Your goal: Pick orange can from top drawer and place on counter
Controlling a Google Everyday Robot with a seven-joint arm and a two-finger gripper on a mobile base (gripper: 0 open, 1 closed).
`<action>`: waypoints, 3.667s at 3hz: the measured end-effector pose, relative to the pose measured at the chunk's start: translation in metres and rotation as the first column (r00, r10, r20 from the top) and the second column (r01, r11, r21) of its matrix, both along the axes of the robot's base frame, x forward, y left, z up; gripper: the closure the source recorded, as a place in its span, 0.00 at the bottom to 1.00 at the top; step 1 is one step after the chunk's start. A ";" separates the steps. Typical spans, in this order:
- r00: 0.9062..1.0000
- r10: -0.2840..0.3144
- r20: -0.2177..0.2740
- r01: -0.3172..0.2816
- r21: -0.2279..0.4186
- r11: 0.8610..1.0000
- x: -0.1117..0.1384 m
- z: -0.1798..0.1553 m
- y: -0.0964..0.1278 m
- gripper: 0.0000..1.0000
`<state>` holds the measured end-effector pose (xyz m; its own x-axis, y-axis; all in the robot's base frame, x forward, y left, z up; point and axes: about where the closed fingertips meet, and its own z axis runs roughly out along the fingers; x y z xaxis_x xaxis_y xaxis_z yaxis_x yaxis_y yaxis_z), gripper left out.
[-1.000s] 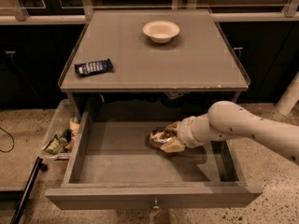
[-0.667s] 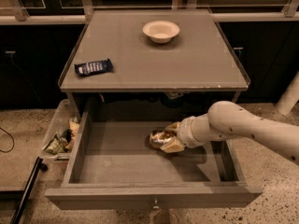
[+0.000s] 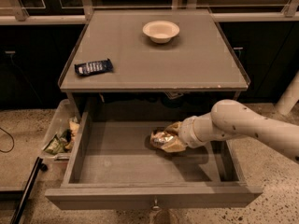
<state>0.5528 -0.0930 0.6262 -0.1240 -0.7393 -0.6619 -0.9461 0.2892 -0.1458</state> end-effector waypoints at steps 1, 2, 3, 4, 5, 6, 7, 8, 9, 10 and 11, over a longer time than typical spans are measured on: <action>1.000 0.004 0.009 -0.004 0.031 1.000 -0.008 0.030 -0.006 1.00; 0.999 0.005 0.041 -0.006 0.026 1.000 -0.014 0.073 -0.018 1.00; 0.995 0.016 0.099 -0.015 -0.016 1.000 -0.014 0.122 -0.026 1.00; 0.990 0.002 0.140 0.003 -0.041 0.999 -0.001 0.156 -0.046 1.00; 0.982 -0.045 0.183 0.052 -0.033 0.998 0.024 0.186 -0.075 1.00; 0.982 -0.045 0.182 0.052 -0.033 0.998 0.024 0.185 -0.074 1.00; 0.977 -0.015 0.211 0.024 -0.041 0.999 0.028 0.198 -0.062 1.00; 0.955 0.032 0.295 -0.009 -0.082 0.997 0.025 0.242 -0.051 1.00; 0.929 0.085 0.361 -0.043 -0.124 0.991 0.025 0.285 -0.042 1.00; 0.916 0.085 0.392 -0.045 -0.109 0.993 0.056 0.308 -0.052 1.00; 0.928 0.047 0.369 -0.037 -0.034 0.999 0.110 0.301 -0.063 1.00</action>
Offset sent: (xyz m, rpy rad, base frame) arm -0.0212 -0.0381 0.1417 0.0017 -0.1069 0.0023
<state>0.6631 -0.1557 0.9275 0.1573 -0.7559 -0.6355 -0.8346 0.2422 -0.4947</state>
